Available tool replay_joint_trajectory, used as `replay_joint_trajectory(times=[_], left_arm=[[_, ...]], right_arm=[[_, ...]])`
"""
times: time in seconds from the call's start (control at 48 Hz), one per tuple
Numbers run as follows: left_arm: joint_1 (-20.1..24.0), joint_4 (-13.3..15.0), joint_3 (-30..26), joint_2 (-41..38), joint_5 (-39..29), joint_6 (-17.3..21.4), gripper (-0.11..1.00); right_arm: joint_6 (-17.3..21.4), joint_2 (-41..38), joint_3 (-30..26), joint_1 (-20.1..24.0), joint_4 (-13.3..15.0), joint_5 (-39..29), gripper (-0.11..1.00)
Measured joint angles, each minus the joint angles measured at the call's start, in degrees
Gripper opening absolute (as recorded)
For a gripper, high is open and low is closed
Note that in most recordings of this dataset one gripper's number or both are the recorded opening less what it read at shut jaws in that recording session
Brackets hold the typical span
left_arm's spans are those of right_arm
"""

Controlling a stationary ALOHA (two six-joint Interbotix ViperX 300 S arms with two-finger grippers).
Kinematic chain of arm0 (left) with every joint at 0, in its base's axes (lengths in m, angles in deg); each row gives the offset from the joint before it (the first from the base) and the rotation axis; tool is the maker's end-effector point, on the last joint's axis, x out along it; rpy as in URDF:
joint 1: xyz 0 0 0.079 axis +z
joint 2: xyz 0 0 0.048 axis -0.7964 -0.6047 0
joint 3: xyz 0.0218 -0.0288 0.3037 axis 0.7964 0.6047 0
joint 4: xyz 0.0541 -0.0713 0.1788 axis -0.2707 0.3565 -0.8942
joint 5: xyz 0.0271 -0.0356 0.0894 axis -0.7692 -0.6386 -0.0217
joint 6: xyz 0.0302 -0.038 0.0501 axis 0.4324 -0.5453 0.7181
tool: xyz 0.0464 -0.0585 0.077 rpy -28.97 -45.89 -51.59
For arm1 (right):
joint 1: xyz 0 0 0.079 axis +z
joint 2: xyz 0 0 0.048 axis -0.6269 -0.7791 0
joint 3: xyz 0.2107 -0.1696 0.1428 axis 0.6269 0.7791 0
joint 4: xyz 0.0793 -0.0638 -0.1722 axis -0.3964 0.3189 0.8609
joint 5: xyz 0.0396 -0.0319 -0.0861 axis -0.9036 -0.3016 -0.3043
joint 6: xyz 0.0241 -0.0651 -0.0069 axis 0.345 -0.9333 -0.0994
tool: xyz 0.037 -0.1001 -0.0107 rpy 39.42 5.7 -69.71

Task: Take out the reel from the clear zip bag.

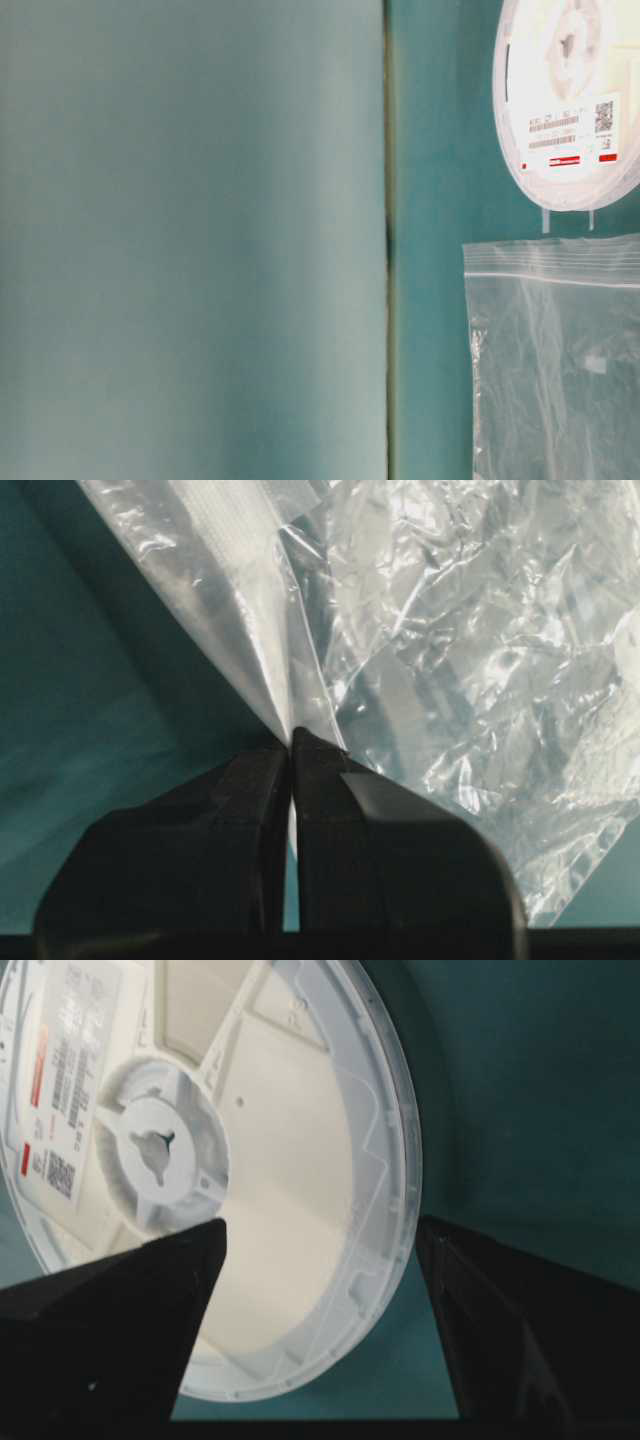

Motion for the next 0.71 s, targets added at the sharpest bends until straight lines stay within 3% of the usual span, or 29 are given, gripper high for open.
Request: replay_joint_trajectory(times=[0.104, 0.292, 0.396, 0.708], left_arm=[[0.0, -0.1, 0.0, 0.0, 0.0, 0.1, 0.21], [-0.2, -0.1, -0.4, 0.2, 0.0, 0.1, 0.74], [-0.3, -0.1, -0.8, 0.5, 0.0, 0.0, 0.93], [-0.3, -0.1, -0.8, 4.2, -6.9, 0.5, 0.90]], right_arm=[[0.0, 0.0, 0.0, 0.1, -0.1, 0.1, 0.88], [0.0, 0.0, -0.3, 0.0, 0.0, 0.3, 0.88], [0.0, 0.0, -0.6, 0.0, 0.1, 0.3, 0.88], [0.0, 1.6, -1.8, 0.0, 2.0, 0.2, 0.88]])
